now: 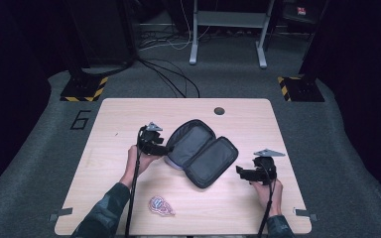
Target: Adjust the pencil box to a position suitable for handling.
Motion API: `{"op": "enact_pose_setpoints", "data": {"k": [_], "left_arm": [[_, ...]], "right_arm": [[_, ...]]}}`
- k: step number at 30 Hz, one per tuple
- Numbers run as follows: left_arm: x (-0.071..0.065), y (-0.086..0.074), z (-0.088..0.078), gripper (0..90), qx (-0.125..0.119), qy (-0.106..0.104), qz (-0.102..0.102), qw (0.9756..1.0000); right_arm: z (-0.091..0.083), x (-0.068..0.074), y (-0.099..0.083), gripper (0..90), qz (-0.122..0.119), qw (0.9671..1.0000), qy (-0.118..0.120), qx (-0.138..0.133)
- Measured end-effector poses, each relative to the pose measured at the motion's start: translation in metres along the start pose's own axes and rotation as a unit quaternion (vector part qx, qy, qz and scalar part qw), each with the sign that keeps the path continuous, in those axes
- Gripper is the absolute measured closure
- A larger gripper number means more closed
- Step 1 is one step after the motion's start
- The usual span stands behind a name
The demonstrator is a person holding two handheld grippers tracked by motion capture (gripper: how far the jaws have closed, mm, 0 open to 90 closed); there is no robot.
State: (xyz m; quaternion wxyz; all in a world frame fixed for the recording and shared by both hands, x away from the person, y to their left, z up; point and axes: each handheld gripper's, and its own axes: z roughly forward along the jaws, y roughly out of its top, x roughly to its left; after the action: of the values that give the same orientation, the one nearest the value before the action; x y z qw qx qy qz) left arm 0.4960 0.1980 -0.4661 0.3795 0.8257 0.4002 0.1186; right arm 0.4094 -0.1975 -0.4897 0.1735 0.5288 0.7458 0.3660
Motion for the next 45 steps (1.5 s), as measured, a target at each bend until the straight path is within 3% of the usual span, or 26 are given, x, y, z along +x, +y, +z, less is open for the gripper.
{"op": "enact_pose_setpoints", "data": {"k": [4,5,10,13,18,23,28,33,45], "left_arm": [[0.005,0.001,0.005,41.8,-0.003,0.0,-0.011,0.9999],[0.007,0.001,0.006,46.3,-0.002,0.0,-0.011,0.9999],[0.009,0.001,0.009,61.4,0.007,0.004,0.001,1.0],[0.008,0.001,0.011,69.2,0.015,0.001,0.005,0.9999],[0.007,-0.003,0.015,82.6,0.029,0.015,0.018,0.9993],[0.005,-0.008,0.015,85.3,0.032,0.01,0.014,0.9994],[-0.001,-0.012,0.011,86.1,0.034,0.006,0.014,0.9993],[-0.009,-0.018,0.008,86.3,0.035,-0.003,0.012,0.9993],[-0.032,-0.031,-0.002,81.2,0.038,-0.017,0.013,0.9991]], "right_arm": [[0.008,0.013,0.008,16.5,-0.003,1.0,0.005,0.0],[0.016,0.023,0.014,20.5,-0.004,1.0,0.004,0.008],[0.032,0.036,0.018,27.5,-0.008,0.9994,0.001,0.033],[0.045,0.044,0.016,44.7,-0.019,0.9984,-0.007,0.053],[0.049,0.044,0.015,55.6,-0.023,0.9979,-0.004,0.061],[0.052,0.041,0.018,64.3,-0.027,0.9976,-0.006,0.063],[0.055,0.036,0.023,67.2,-0.035,0.9973,-0.013,0.063],[0.06,0.029,0.03,67.3,-0.034,0.9969,-0.019,0.068],[0.076,0.007,0.046,62.0,-0.002,0.9979,-0.017,0.062]]}}
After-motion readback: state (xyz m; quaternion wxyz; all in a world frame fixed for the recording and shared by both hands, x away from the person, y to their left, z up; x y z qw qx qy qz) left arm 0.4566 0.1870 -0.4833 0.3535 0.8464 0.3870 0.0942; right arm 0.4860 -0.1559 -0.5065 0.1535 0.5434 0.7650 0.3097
